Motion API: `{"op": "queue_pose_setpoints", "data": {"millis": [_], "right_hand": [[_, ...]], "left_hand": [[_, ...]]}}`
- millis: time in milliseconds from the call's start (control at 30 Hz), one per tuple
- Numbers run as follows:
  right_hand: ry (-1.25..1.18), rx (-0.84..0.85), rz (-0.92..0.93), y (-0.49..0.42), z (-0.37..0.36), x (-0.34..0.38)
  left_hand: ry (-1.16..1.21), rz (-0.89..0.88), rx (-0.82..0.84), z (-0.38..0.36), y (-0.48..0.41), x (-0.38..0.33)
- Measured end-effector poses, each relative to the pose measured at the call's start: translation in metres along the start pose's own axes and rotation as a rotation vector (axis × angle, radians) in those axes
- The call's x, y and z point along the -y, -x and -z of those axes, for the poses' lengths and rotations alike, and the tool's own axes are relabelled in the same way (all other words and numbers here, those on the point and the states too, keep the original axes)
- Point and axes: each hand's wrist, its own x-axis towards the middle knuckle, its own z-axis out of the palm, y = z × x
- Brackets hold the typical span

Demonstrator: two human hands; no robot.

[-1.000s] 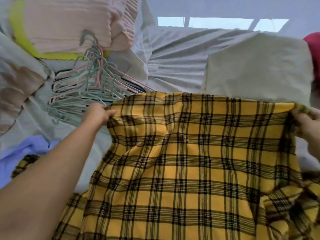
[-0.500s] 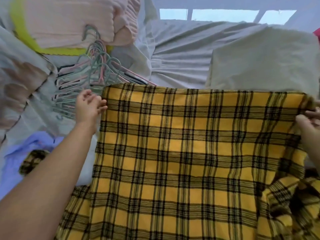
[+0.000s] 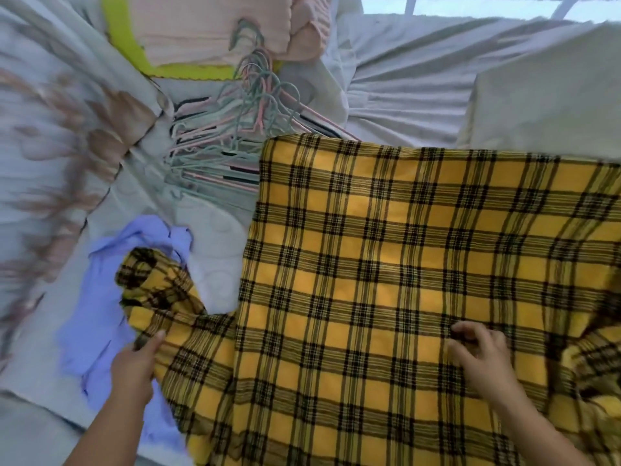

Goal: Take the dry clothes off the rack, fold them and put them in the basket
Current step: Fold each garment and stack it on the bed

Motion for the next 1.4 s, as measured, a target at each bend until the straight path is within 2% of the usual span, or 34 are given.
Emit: {"op": "queue_pose_setpoints", "data": {"millis": [100, 233, 300, 367, 433, 467, 500, 533, 600, 667, 700, 800, 867, 967, 1000, 1067, 1100, 1133, 1167, 1233, 1300, 1400], "right_hand": [[-0.068, 0.044, 0.001, 0.002, 0.006, 0.003], [-0.284, 0.037, 0.020, 0.018, 0.013, 0.009], [-0.472, 0.087, -0.025, 0.031, 0.012, 0.014], [-0.653, 0.172, -0.114, 0.040, 0.011, 0.010], [-0.841, 0.254, -0.212, 0.048, 0.014, 0.002], [-0.930, 0.267, -0.254, 0.049, 0.017, -0.004], [-0.999, 0.261, -0.290, 0.050, 0.020, -0.011], [-1.054, 0.257, -0.325, 0.051, 0.024, -0.018], [-1.090, 0.214, -0.351, 0.049, 0.032, -0.033], [-1.094, 0.199, -0.314, 0.048, 0.037, -0.042], [-1.071, 0.221, -0.273, 0.049, 0.038, -0.041], [-0.837, 0.202, -0.178, 0.053, 0.033, -0.036], [-0.737, 0.174, -0.119, 0.051, 0.036, -0.034], [-0.727, 0.171, 0.036, 0.054, 0.062, -0.033], [-0.734, 0.186, 0.053, 0.057, 0.073, -0.037], [-0.734, 0.220, -0.012, 0.057, 0.090, -0.049], [-0.755, 0.238, -0.066, 0.055, 0.095, -0.057], [-0.731, 0.226, -0.115, 0.054, 0.098, -0.062], [-0.714, 0.211, -0.172, 0.049, 0.098, -0.067], [-0.600, 0.128, -0.216, 0.043, 0.094, -0.068], [-0.289, 0.050, -0.157, 0.042, 0.085, -0.068], [0.206, 0.025, -0.069, 0.047, 0.067, -0.076]], "left_hand": [[0.117, -0.088, -0.045, -0.002, 0.005, -0.013], [0.064, -0.645, -0.129, -0.011, 0.100, -0.041], [-0.085, -0.982, -0.005, -0.028, 0.164, -0.044], [-0.399, -1.218, 0.314, -0.054, 0.216, -0.034], [-0.722, -1.203, 0.800, -0.079, 0.258, -0.017], [-0.827, -1.175, 0.991, -0.088, 0.273, -0.007], [-0.867, -1.140, 1.065, -0.093, 0.279, 0.005], [-0.824, -1.078, 1.014, -0.095, 0.278, 0.017], [-0.727, -0.881, 0.754, -0.090, 0.258, 0.041], [-0.800, -0.781, 0.481, -0.076, 0.235, 0.066], [-0.867, -0.734, 0.410, -0.071, 0.225, 0.077], [-0.973, -0.664, 0.448, -0.064, 0.207, 0.104], [-0.912, -0.794, 0.413, -0.058, 0.205, 0.115], [-0.841, -1.048, 0.350, -0.048, 0.203, 0.135], [-0.849, -1.080, 0.375, -0.046, 0.206, 0.140], [-0.975, -1.077, 0.519, -0.049, 0.208, 0.159], [-1.023, -0.959, 0.675, -0.052, 0.205, 0.169], [-1.026, -0.901, 0.767, -0.056, 0.199, 0.181], [-1.012, -0.915, 0.838, -0.058, 0.198, 0.186], [-0.961, -0.889, 0.923, -0.062, 0.207, 0.162], [-0.813, -0.785, 0.860, -0.066, 0.220, 0.116], [-0.548, -0.867, 0.566, -0.087, 0.210, 0.029]]}}
